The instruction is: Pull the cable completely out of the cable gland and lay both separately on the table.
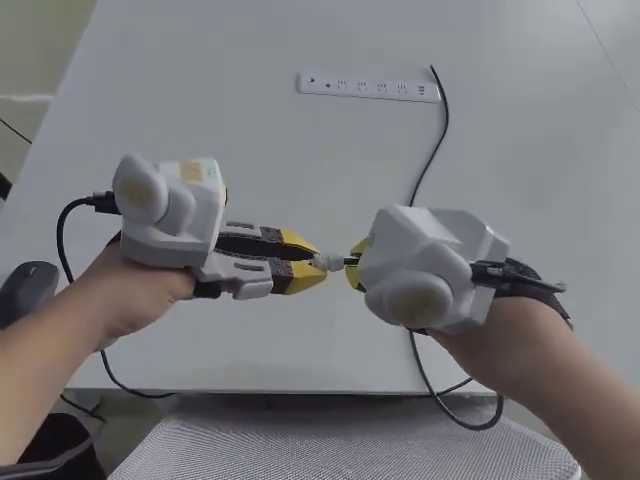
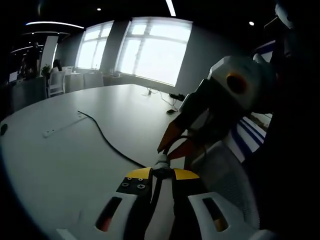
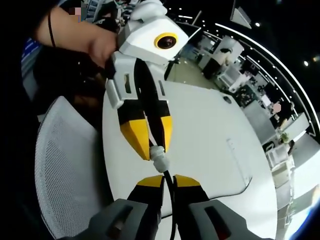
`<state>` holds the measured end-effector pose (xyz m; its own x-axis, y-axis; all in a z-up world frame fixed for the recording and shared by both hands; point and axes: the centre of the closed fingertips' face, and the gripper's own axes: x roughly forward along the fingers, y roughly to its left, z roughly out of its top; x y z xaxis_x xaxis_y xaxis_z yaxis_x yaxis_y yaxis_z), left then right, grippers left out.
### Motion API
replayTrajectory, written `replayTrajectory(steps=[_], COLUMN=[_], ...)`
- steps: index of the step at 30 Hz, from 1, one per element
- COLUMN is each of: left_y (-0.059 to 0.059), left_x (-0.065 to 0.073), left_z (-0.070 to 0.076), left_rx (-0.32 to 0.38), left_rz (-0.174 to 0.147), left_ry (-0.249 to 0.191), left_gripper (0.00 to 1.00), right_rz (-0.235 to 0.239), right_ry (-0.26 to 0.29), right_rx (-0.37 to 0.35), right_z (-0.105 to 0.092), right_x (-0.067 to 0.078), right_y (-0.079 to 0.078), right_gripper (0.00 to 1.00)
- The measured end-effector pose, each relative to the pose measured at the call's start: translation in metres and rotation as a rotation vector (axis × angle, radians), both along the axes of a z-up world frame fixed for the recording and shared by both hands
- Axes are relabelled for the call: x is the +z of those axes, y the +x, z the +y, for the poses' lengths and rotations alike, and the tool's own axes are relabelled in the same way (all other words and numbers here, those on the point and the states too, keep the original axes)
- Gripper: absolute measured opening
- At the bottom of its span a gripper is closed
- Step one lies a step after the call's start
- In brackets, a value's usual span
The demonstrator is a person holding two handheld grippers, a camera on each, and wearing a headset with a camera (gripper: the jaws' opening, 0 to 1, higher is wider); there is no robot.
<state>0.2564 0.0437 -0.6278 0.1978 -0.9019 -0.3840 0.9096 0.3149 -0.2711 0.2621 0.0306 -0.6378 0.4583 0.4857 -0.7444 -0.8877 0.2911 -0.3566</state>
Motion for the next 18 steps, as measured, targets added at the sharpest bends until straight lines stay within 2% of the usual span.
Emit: replayTrajectory(steps=[5, 13, 17, 18], left_y=[0.000, -0.001, -0.001, -0.001], left_x=[0.000, 0.001, 0.000, 0.000], left_z=[-0.001, -0.003, -0.001, -0.001], left_rx=[-0.008, -0.028, -0.032, -0.032], left_rz=[-0.013, -0.066, -0.087, -0.100], left_ry=[0.005, 0.025, 0.040, 0.043], left_gripper=[0.15, 0.15, 0.15, 0.15], right_rz=[0.017, 0.088, 0.110, 0.111], right_ry=[0.017, 0.088, 0.113, 0.120], right_rx=[-0.023, -0.129, -0.178, -0.197], right_z=[-0.002, -0.011, -0.019, -0.022], right_x=[-0.002, -0.005, -0.008, -0.008], right_y=[0.000, 0.002, 0.004, 0.006], right_gripper=[0.01, 0.00, 0.00, 0.00])
